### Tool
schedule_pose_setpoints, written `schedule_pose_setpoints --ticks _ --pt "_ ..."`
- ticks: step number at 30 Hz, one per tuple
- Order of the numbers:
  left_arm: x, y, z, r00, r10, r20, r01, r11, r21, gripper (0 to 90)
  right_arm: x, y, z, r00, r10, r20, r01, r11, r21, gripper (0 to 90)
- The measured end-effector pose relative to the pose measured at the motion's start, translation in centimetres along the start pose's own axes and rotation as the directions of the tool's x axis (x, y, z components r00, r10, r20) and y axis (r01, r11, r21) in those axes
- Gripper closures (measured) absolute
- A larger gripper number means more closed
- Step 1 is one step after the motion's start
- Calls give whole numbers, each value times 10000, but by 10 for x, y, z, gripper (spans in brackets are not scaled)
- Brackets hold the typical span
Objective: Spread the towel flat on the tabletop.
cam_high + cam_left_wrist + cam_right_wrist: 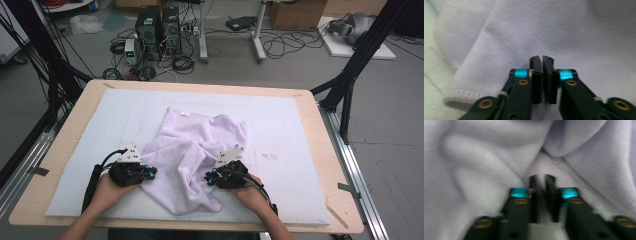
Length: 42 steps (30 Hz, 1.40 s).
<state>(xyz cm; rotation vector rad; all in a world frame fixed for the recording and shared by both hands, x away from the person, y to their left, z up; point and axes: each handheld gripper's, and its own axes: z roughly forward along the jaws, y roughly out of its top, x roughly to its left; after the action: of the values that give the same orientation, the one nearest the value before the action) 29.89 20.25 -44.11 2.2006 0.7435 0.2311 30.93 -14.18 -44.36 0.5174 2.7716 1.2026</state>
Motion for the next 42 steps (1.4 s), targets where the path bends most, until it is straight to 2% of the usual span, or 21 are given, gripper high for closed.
schedule_pose_setpoints --ticks 3,9,13,15,18,20,22,24,28,30,32,33,35,36,37,39,42 --pt "-3 2 -3 9997 216 -78 -216 9997 69 882 3 0 -3 9996 -110 -275 113 9999 104 880" --pt "-2 4 -24 9996 140 -246 -150 9992 -381 885 17 -8 -20 9972 -279 -695 290 9995 147 883" --pt "1 8 -40 9992 119 -390 -144 9978 -648 885 31 -14 -29 9932 -179 -1153 171 9998 -78 884" --pt "3 10 -48 9990 47 -451 -83 9968 -799 885 40 -16 -34 9874 -272 -1561 244 9995 -200 884" --pt "8 10 -55 9991 12 -433 -53 9956 -940 881 49 -14 -42 9824 -291 -1847 178 9979 -627 865" --pt "10 8 -55 9991 -201 -369 164 9950 -989 771 45 -10 -49 9875 -189 -1564 38 9954 -962 817" --pt "11 6 -51 9993 -271 -266 245 9954 -928 701 37 -5 -51 9941 -162 -1071 38 9934 -1143 776" --pt "10 3 -43 9994 -281 -205 263 9962 -828 671 28 0 -47 9979 -250 -603 184 9940 -1080 749" --pt "12 -3 -26 9993 -276 -265 263 9985 -474 652 14 6 -27 9999 -59 -124 46 9945 -1050 678" --pt "15 -6 -19 9992 -311 -257 305 9992 -259 652 13 9 -14 9996 40 -269 -66 9953 -967 680" --pt "16 -9 -12 9990 -347 -283 345 9994 -74 673 15 11 -1 9990 -146 -424 120 9980 -615 693" --pt "16 -10 -11 9990 -269 -354 263 9995 -159 696 16 11 5 9984 -253 -510 227 9984 -510 709" --pt "15 -11 -11 9982 -302 -522 289 9993 -247 776 17 9 14 9968 -247 -756 222 9992 -328 791" --pt "15 -11 -11 9983 -312 -483 301 9993 -236 801 19 8 16 9967 -276 -764 248 9990 -378 861" --pt "15 -11 -11 9984 -284 -485 274 9994 -222 832 19 8 16 9955 -323 -887 294 9990 -338 879" --pt "13 -11 -12 9982 -207 -563 197 9996 -184 869 19 8 14 9949 -383 -934 361 9990 -248 886" --pt "10 -11 -15 9981 -97 -614 91 9999 -100 879 20 4 6 9946 -424 -950 410 9990 -167 889"
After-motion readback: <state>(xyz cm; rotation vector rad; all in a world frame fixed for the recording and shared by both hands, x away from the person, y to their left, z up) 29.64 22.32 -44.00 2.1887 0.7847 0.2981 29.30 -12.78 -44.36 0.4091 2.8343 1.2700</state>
